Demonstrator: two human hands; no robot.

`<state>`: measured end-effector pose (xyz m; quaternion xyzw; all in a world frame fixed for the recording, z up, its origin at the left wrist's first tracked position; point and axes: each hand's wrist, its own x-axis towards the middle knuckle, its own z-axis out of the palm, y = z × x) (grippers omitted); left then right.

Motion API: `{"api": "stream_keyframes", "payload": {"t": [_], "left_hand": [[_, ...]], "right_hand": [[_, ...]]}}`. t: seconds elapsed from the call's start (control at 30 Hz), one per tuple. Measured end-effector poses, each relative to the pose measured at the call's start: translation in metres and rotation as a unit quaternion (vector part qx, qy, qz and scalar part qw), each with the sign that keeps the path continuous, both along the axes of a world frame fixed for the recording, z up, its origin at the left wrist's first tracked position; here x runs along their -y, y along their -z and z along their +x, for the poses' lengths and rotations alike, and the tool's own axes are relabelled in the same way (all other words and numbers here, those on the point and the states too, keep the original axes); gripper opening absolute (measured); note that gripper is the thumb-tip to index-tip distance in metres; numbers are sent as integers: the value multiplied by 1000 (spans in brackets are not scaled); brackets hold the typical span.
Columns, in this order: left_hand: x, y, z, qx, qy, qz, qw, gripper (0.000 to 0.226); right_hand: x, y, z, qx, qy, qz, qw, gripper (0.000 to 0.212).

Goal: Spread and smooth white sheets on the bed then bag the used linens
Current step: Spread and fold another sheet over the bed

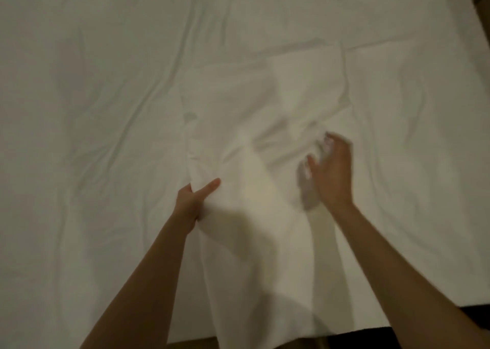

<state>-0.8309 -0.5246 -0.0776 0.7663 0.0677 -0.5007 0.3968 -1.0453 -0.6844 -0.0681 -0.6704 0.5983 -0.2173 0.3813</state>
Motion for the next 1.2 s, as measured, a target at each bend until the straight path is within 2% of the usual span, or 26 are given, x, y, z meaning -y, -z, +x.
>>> {"api": "stream_keyframes", "payload": {"t": [0.07, 0.13, 0.2, 0.27, 0.37, 0.47, 0.57, 0.63, 0.7, 0.77, 0.9, 1.13, 1.2], "left_hand": [[1, -2, 4, -30, -1, 0, 1000, 48], [3, -7, 11, -83, 21, -15, 996, 54], [3, -16, 18, -152, 55, -36, 986, 50], [5, -29, 22, -202, 93, -49, 974, 46], [9, -49, 21, -226, 124, -65, 964, 31], [17, -72, 11, -206, 138, -78, 966, 19], [29, -89, -3, -178, 148, -109, 967, 25], [43, -102, -14, -157, 165, -128, 965, 28], [61, -119, -27, -125, 190, -148, 962, 17], [82, -138, -44, -92, 234, -167, 953, 9], [129, -172, -84, -12, 317, -185, 930, 19], [223, -191, -182, 48, 353, -189, 915, 9], [256, -188, -213, 85, 394, -200, 893, 24]], "right_hand": [[-65, 1, 13, -70, -99, 56, 991, 73], [-128, 0, 21, -166, -182, 113, 963, 85], [-174, -3, 30, -208, -210, 144, 945, 98], [-202, -13, 43, -197, -174, 177, 948, 106], [-230, -39, 62, -175, -107, 200, 958, 114], [-241, -61, 75, -172, -55, 201, 963, 120], [-233, -74, 81, -189, -5, 204, 961, 124], [-224, -85, 81, -202, 24, 177, 963, 125], [-213, -97, 79, -205, 63, 148, 965, 125], [-197, -114, 72, -203, 97, 141, 964, 121], [-154, -151, 34, -142, 123, 126, 974, 97], [-35, -203, -114, -187, 94, 105, 972, 48], [4, -199, -155, -179, 98, 118, 972, 40]]}}
